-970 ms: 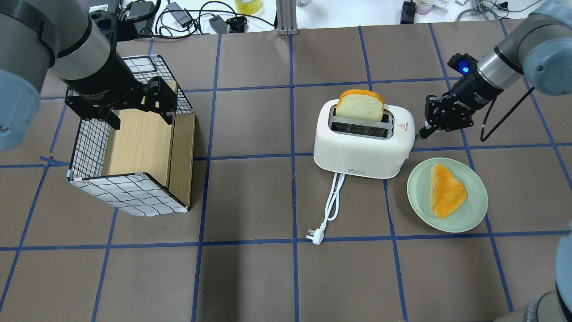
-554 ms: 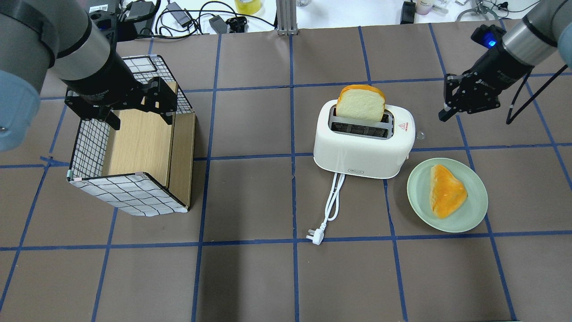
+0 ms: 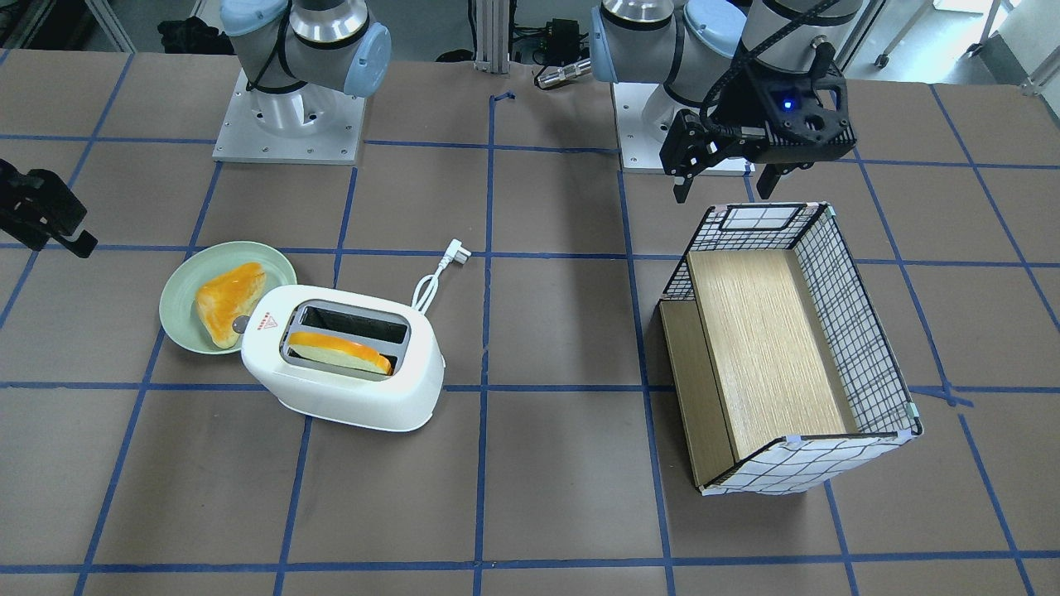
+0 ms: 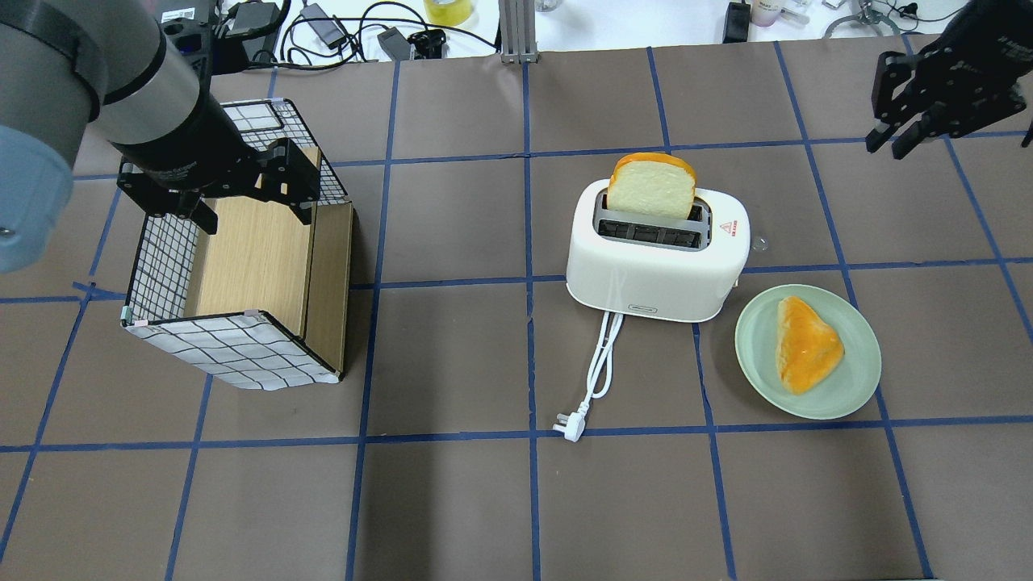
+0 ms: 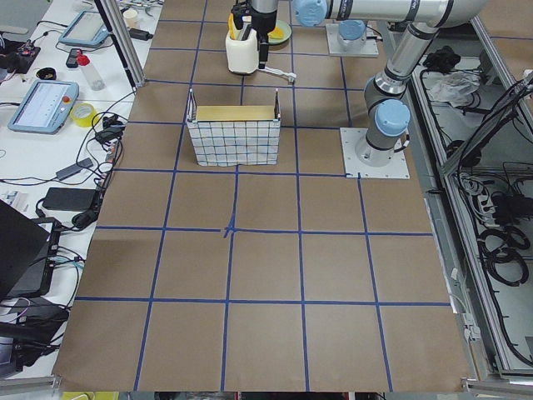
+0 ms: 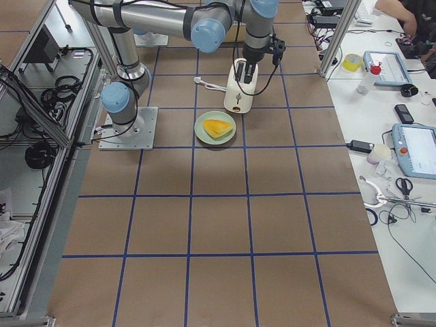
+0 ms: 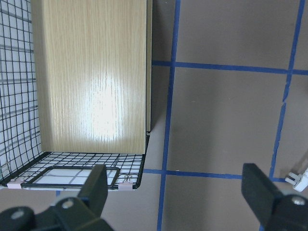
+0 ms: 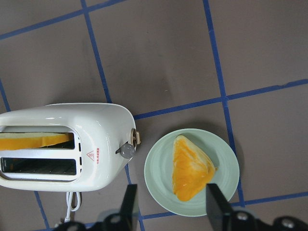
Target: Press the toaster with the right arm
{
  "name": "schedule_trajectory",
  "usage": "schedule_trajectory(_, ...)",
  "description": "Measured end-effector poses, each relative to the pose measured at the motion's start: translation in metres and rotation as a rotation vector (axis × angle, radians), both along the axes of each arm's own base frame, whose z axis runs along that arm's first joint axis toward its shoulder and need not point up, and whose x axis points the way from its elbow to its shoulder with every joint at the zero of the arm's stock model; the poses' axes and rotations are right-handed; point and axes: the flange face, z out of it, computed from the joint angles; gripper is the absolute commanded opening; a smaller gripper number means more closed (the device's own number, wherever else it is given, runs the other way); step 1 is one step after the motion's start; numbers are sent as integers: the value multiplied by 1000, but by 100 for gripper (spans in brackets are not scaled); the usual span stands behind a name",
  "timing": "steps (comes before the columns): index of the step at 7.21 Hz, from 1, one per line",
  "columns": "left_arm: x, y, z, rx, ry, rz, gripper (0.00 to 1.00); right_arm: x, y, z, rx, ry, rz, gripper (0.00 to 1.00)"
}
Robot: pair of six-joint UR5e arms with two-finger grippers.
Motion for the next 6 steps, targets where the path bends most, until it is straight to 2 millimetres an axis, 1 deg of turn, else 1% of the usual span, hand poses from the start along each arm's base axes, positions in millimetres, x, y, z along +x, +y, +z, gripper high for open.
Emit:
schedule_trajectory(1,0,0,0,0,0,0,100,14,0,9,-13,14,-15,100)
schedule_trajectory(2,0,0,0,0,0,0,100,40,-2,15,-28,27,-31,100)
schedule_trajectory(4,0,0,0,1,0,0,100,107,-6,20,-76,78,-11,100)
schedule_trajectory(5,0,0,-1,1,1,0,100,131,-5,19,-91,95,15,100)
schedule_trajectory(6,0,0,-1,1,1,0,100,142,-5,18,-94,103,42,100)
